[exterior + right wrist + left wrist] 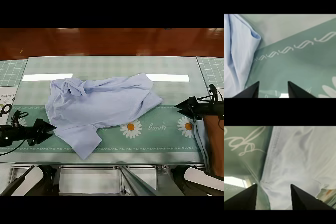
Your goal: Fold the shirts.
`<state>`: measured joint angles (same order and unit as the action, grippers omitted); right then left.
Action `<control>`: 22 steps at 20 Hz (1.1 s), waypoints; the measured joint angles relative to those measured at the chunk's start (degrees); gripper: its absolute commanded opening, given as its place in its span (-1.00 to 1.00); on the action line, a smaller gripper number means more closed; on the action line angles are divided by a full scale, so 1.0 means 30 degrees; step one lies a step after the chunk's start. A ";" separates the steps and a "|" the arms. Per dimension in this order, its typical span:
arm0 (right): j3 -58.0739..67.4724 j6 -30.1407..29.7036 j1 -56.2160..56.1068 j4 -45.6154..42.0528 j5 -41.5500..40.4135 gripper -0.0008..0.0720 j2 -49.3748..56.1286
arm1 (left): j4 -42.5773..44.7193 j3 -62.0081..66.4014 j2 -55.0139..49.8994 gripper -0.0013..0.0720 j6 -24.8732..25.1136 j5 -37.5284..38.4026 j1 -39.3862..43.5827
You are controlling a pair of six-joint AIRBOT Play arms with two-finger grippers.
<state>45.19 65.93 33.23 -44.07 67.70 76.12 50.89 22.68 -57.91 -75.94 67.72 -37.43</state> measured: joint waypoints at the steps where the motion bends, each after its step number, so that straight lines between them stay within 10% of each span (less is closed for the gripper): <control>1: -0.0095 -0.0109 0.0007 0.0204 0.0080 0.14 -0.0036 | -0.0124 -0.0102 -0.0080 0.42 -0.0051 -0.0248 0.0102; 6: -0.0306 -0.0372 0.0029 0.0882 0.0299 0.14 -0.0095 | -0.1217 -0.0240 -0.0947 0.38 0.0000 -0.1443 0.1712; 8: -0.0321 -0.0423 0.0029 0.1202 0.0277 0.14 -0.0095 | -0.1158 -0.0036 -0.1508 -0.91 0.0015 -0.1996 0.2637; 22: 0.2732 0.2339 -0.4437 0.0546 -0.2404 0.14 0.3162 | -0.1158 0.2280 -0.2149 -0.92 0.0109 -0.2375 0.4029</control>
<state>53.39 72.95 19.92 -42.44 60.49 85.60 47.42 29.52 -64.36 -75.61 60.60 -25.34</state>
